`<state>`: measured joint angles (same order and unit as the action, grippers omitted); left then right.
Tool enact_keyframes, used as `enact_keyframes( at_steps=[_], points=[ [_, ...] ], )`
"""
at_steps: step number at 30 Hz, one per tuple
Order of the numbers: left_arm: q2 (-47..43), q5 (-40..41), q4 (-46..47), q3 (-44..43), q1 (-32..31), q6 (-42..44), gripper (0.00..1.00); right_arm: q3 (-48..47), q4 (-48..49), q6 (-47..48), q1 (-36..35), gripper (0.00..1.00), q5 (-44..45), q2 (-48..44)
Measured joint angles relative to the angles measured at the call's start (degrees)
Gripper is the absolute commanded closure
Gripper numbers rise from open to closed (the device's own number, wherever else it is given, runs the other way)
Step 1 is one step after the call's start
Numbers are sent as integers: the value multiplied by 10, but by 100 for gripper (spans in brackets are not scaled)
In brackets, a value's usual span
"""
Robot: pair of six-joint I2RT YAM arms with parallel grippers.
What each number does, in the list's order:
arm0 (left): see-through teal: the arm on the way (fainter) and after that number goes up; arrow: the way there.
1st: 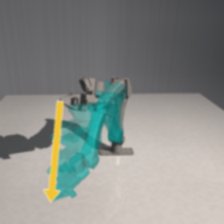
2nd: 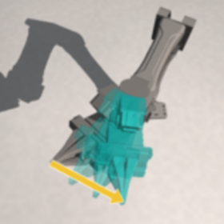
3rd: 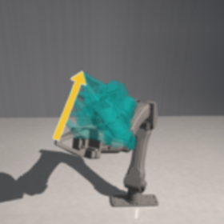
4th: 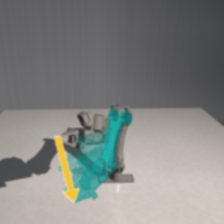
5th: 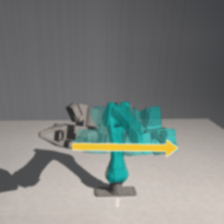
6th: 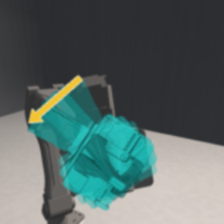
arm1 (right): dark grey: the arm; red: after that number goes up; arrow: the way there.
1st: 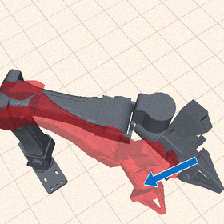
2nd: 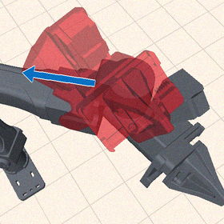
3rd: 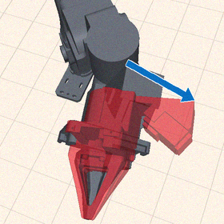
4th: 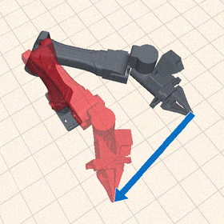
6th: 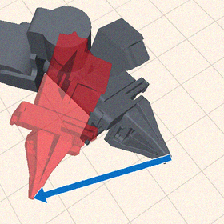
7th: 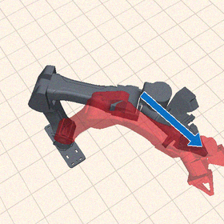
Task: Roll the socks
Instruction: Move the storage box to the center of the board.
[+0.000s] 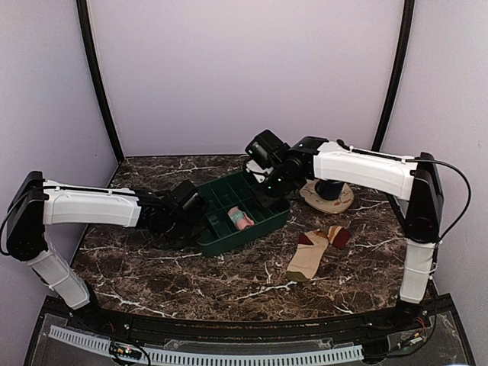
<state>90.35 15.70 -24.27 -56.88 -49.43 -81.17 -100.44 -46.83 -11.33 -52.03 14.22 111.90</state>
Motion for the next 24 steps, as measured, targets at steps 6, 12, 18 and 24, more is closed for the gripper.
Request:
enact_keyframes(
  at_steps=[6, 12, 18, 24],
  points=[
    [18, 0, -1, -21, 0, 19, 86, 68, 24, -15, -16, 67, -5, -34],
    [12, -6, 33, -17, 0, 45, 46, 122, 39, -32, -41, 63, -27, -35],
    [-30, -7, 64, 10, 0, 56, 43, 137, 65, -45, -55, 63, -44, -32],
    [-63, -7, 84, 27, 0, 76, 42, 138, 88, -49, -56, 63, -54, -7]
  ],
)
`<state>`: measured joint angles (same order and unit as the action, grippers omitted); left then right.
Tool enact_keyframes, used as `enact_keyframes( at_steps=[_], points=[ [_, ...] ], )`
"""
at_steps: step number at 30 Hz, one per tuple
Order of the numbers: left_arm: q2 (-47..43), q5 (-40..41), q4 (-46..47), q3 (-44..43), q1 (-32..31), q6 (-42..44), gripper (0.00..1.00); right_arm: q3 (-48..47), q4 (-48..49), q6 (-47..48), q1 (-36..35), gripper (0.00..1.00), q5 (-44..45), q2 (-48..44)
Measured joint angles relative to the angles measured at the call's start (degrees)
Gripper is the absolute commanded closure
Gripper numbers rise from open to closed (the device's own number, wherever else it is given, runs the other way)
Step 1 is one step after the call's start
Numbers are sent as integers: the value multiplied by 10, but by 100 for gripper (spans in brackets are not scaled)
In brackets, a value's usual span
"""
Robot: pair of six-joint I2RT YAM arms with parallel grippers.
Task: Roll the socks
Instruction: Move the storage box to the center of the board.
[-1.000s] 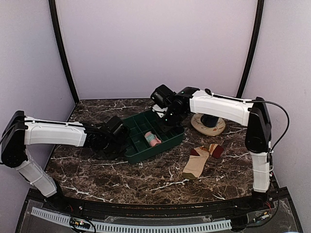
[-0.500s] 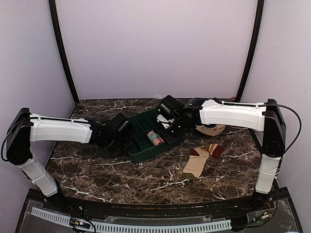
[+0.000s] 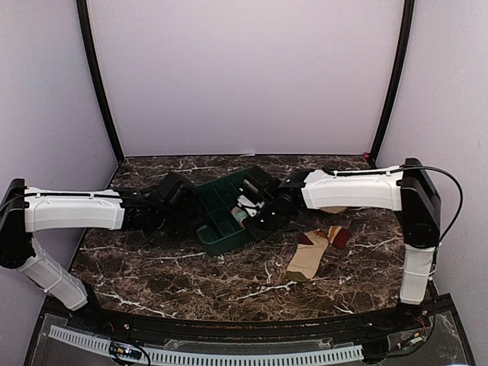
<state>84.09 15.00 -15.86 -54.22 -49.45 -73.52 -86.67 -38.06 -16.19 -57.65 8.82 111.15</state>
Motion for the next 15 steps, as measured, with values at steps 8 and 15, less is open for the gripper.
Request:
enact_keyframes(
  at_steps=[8, 15],
  points=[
    [-75, 21, 23, 44, -3, 41, 42, -5, 12, 5, 5, 63, -5, 47],
    [-128, 47, 55, 95, -11, 82, 42, -103, 23, 25, 29, 64, -17, 126]
  ],
)
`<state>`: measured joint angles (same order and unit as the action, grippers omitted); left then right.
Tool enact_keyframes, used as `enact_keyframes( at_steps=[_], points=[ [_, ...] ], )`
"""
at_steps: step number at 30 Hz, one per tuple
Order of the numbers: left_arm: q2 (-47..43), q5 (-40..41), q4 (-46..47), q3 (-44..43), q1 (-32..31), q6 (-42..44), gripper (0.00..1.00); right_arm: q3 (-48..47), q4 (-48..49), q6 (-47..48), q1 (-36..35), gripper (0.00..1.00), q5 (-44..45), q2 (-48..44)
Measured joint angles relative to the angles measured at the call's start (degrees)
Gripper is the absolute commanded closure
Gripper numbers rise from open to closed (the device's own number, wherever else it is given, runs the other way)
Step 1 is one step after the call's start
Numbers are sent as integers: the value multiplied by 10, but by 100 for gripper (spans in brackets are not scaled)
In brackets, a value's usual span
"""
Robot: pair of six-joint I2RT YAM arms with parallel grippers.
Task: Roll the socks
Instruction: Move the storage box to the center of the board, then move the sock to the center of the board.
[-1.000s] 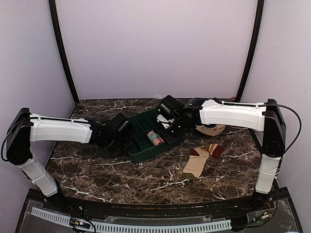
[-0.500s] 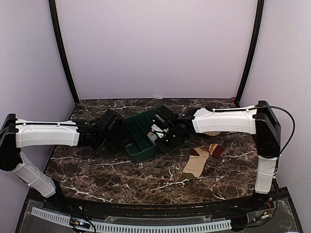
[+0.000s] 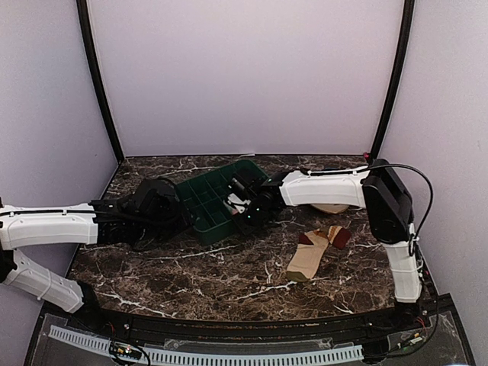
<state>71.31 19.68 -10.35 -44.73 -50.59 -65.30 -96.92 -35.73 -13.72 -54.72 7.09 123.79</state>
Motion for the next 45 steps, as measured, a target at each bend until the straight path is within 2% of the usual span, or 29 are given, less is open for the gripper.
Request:
enact_keyframes(
  at_steps=[4, 11, 15, 18, 20, 22, 26, 29, 34, 40, 45],
  points=[
    [-9, 9, 16, 20, -4, 19, 42, -80, -1, 14, 17, 63, -9, 55],
    [-23, 20, 49, 60, -6, 47, 42, -286, -26, 40, 44, 63, -24, 182],
    [-23, 21, 71, 69, -7, 68, 42, -351, -33, 47, 51, 61, -31, 216],
    [-22, 17, 108, 78, -7, 95, 42, -349, -28, 53, 54, 58, -31, 212],
    [-20, 3, 148, 92, -8, 122, 42, -296, 2, 57, 55, 58, -26, 185],
    [-11, -21, 186, 103, -9, 151, 41, -203, 28, 60, 54, 57, -17, 128],
    [39, -98, 264, 98, -23, 219, 39, -31, 58, 56, 54, 56, 12, -27],
    [94, -157, 286, 67, -42, 269, 38, 75, 96, 43, 54, 54, 37, -150],
    [211, -271, 287, -53, -90, 359, 38, 231, 122, -4, 53, 52, 95, -325],
    [303, -379, 263, -156, -129, 421, 38, 347, 87, -68, 53, 49, 156, -434],
    [382, -427, 211, -245, -149, 452, 37, 412, 43, -115, 53, 48, 188, -518]
  ],
)
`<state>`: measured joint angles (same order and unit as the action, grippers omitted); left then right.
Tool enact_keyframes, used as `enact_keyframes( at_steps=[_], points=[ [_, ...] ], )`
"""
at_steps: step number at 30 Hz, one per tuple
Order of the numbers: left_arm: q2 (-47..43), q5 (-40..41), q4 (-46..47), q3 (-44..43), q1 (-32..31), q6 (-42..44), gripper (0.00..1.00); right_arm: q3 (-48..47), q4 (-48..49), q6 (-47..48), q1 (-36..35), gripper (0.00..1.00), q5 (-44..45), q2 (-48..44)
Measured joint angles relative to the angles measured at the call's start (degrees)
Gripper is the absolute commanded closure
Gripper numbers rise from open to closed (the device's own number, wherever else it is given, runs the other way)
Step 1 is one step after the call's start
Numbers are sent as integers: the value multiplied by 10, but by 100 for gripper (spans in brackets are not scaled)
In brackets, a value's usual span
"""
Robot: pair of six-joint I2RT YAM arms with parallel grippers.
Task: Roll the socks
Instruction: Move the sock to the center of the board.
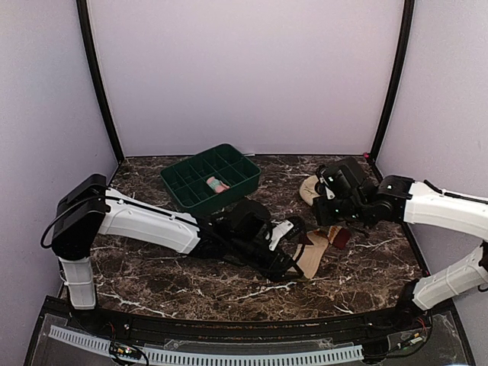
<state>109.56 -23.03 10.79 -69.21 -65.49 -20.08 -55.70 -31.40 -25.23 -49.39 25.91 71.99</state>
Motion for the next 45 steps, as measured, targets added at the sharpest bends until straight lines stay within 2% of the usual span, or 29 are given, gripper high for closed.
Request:
enact_keyframes(
  at_steps=[10, 22, 33, 39, 45],
  points=[
    [92, -13, -124, -104, -6, -8, 34, 38, -19, -31, 0, 48, 32, -70],
    [110, 66, -187, -163, -5, -61, 35, 46, -17, -26, 0, 49, 38, -60],
    [179, 37, -187, -220, -6, -59, 40, 49, -12, -16, 0, 49, 42, -60],
    [207, 42, -250, -273, -6, -50, 40, 48, -12, -12, 0, 49, 42, -55],
    [195, 93, -308, -273, -6, -41, 40, 35, -13, -5, 0, 49, 42, -33]
  ],
)
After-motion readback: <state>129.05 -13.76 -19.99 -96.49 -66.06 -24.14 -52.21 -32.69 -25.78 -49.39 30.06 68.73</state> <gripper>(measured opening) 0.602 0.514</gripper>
